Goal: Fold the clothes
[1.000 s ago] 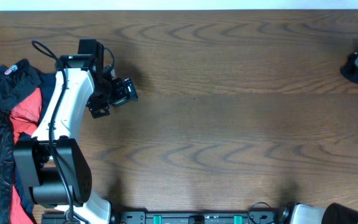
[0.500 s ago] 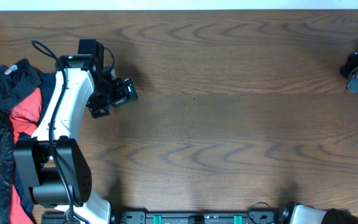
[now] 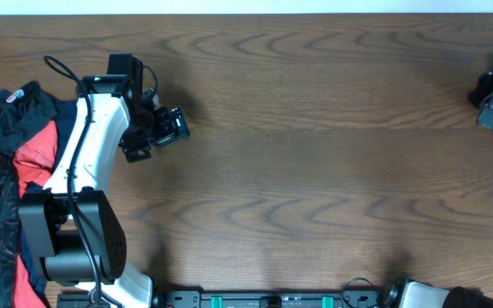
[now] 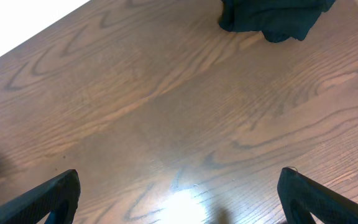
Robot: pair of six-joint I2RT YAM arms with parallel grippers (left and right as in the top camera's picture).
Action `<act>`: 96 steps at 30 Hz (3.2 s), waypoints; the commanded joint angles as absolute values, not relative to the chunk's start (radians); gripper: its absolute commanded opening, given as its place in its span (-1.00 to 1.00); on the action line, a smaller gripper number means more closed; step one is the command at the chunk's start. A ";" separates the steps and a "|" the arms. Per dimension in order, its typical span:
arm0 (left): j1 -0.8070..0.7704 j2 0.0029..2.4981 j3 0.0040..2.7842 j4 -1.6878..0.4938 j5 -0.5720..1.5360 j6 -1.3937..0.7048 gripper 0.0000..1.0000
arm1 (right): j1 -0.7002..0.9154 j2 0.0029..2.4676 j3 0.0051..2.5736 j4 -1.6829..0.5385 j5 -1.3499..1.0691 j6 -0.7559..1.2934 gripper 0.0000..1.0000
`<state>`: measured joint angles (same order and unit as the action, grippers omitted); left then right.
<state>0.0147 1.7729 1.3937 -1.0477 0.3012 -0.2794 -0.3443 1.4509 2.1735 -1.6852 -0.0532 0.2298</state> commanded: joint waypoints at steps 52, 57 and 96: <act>0.014 1.777 1.403 -1.058 0.302 -0.244 0.96 | -0.340 1.115 2.179 -1.688 -0.060 0.238 0.99; 0.014 1.777 1.403 -1.058 0.302 -0.244 0.96 | -0.340 1.085 2.179 -1.688 -0.060 0.238 0.98; 0.014 1.777 1.403 -1.058 0.302 -0.244 0.96 | 0.118 0.368 1.415 -1.086 -0.069 0.239 0.99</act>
